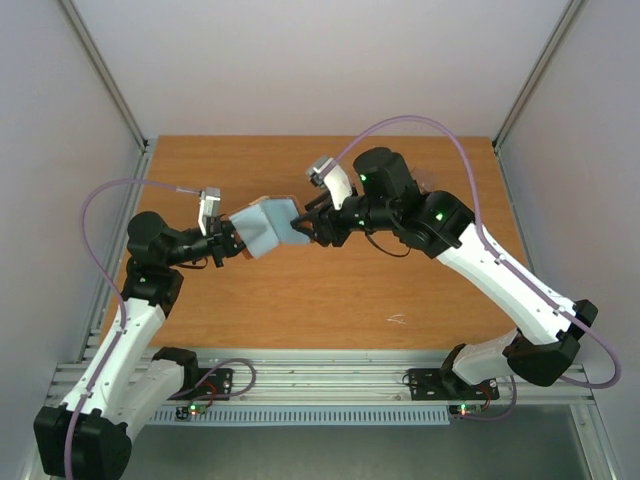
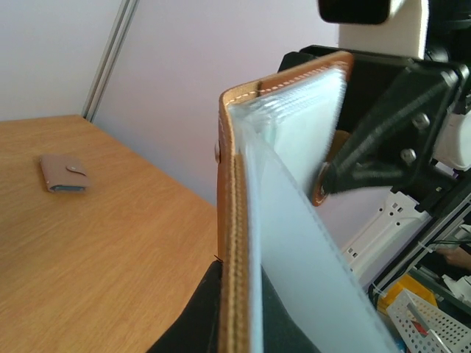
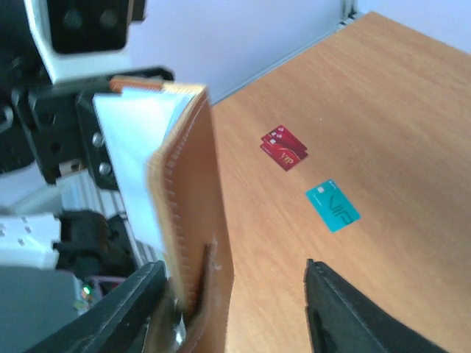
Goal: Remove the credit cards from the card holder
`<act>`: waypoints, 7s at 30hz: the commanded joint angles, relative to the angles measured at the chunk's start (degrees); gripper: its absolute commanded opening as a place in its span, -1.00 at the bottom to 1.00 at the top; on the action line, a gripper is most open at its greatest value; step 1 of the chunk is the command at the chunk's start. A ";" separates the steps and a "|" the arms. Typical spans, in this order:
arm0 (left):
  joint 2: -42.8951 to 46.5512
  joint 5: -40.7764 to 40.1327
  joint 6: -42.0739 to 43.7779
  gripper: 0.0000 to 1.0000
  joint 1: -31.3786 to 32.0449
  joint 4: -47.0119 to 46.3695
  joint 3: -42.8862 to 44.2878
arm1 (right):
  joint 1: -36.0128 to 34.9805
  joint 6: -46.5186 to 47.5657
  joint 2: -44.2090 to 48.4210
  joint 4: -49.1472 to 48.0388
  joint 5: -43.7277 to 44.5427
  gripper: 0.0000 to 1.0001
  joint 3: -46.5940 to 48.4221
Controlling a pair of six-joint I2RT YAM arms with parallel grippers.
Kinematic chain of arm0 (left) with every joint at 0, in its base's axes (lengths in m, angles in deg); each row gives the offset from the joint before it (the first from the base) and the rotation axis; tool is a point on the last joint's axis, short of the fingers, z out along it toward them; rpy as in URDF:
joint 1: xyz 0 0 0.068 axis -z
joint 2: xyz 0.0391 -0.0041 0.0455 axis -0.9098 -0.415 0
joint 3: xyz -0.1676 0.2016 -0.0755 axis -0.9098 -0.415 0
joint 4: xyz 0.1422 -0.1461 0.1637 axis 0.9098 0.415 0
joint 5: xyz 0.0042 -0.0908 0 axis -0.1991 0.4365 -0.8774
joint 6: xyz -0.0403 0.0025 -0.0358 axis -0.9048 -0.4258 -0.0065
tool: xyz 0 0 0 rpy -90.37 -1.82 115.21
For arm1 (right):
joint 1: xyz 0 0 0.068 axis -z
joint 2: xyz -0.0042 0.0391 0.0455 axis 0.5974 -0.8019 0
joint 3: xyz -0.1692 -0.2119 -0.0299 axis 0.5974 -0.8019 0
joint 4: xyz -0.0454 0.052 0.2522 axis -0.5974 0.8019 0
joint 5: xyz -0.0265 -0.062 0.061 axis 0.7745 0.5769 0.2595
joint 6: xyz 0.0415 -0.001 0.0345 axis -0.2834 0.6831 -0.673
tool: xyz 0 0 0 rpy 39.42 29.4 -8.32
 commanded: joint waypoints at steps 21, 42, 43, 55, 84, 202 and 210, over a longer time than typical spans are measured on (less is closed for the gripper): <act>1.80 0.91 0.32 -0.99 0.32 -4.15 -0.75 | -0.05 -4.80 -9.80 -3.75 -8.69 -0.61 6.68; 1.50 -3.97 -1.39 0.99 0.29 -3.31 -1.45 | -0.84 -7.02 -8.51 -0.75 1.29 -0.98 5.63; 1.43 -4.20 -0.66 0.99 0.33 -2.56 -1.40 | -1.22 -6.86 -8.59 -0.99 1.07 -0.98 5.77; 1.24 -3.71 8.37 0.20 0.33 5.37 -1.47 | -3.04 -6.20 -8.23 -7.13 -8.72 -0.98 5.96; 1.65 -5.01 -0.56 -0.99 -0.78 -2.84 -3.05 | 3.82 -7.61 -5.98 -8.75 -16.53 -0.79 2.74; 2.74 -2.79 -9.18 0.65 -5.12 -4.08 -2.10 | 8.54 -8.20 -2.55 -7.24 -19.24 -0.98 -0.41; 2.37 -2.91 -7.53 0.10 -4.51 -3.22 -1.84 | 8.12 -8.64 -3.52 -10.64 -23.50 -0.95 -1.07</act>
